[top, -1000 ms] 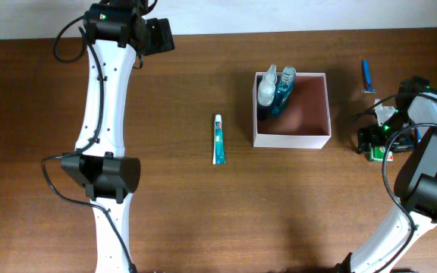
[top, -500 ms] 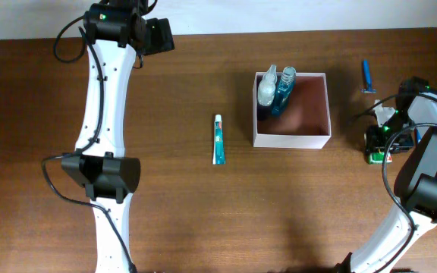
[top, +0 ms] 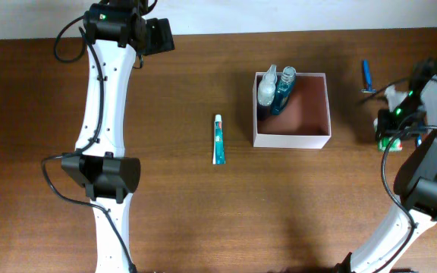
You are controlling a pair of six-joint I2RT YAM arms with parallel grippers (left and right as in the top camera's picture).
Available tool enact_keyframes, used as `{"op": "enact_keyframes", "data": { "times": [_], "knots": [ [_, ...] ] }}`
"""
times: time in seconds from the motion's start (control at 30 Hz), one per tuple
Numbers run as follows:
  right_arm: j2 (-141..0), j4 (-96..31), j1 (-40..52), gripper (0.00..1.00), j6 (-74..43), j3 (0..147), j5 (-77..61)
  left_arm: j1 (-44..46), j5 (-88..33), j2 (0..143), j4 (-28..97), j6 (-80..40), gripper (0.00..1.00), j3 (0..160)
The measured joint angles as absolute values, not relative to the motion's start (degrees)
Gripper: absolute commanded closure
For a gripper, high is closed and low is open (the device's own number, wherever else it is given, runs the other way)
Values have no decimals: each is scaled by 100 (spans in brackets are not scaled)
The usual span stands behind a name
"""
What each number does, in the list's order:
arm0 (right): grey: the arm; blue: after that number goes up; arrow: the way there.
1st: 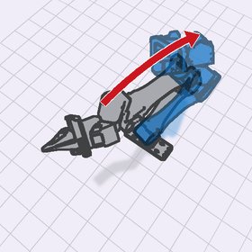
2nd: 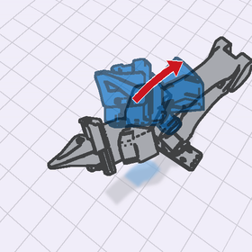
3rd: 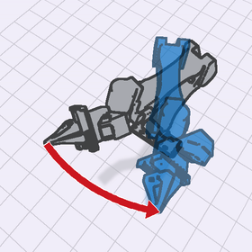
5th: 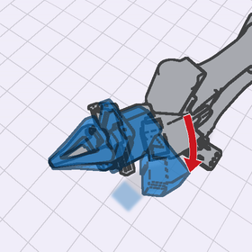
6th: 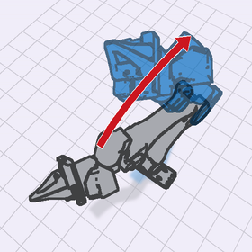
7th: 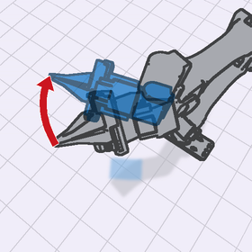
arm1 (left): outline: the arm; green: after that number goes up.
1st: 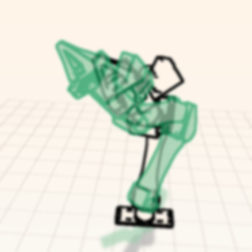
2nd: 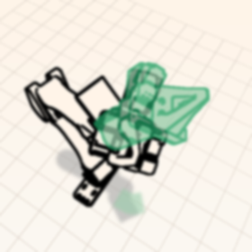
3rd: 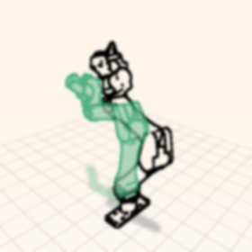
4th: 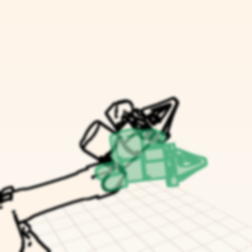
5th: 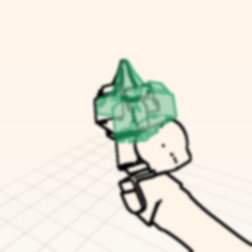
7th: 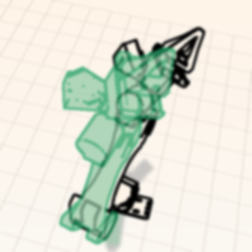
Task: Pack container
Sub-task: 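Lift the soap bar and carry it left into the pink box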
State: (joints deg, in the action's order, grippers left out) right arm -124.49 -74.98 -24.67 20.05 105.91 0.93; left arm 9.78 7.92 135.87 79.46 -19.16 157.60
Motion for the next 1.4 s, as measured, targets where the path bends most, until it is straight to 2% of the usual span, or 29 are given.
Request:
{"op": "enact_keyframes", "data": {
  "times": [0.27, 0.4, 0.67, 0.93, 1.03, 1.4],
  "knots": [
    [-12446, -8394, -1796, 60, 1621, 12752, -701, 978, 792, 13587, 7944, -1916, 1, 15760],
    [-12446, -8403, -1131, 56, 1345, 13155, -836, 978, 792, 13587, 7946, -1916, 1, 15758],
    [-12446, -8309, -314, 56, 956, 13054, -873, 978, 792, 13587, 7946, -1916, 1, 15760],
    [-12446, -8158, -279, 56, 701, 12608, -875, 978, 792, 13587, 7946, -1916, 1, 15758],
    [-12446, -8023, -279, 51, 615, 12350, -928, 978, 792, 13587, 7944, -1916, 1, 15760],
    [-12446, -7269, -211, 49, 578, 11504, -1070, 978, 792, 13587, 7944, -1916, 1, 15758]
  ]
}}
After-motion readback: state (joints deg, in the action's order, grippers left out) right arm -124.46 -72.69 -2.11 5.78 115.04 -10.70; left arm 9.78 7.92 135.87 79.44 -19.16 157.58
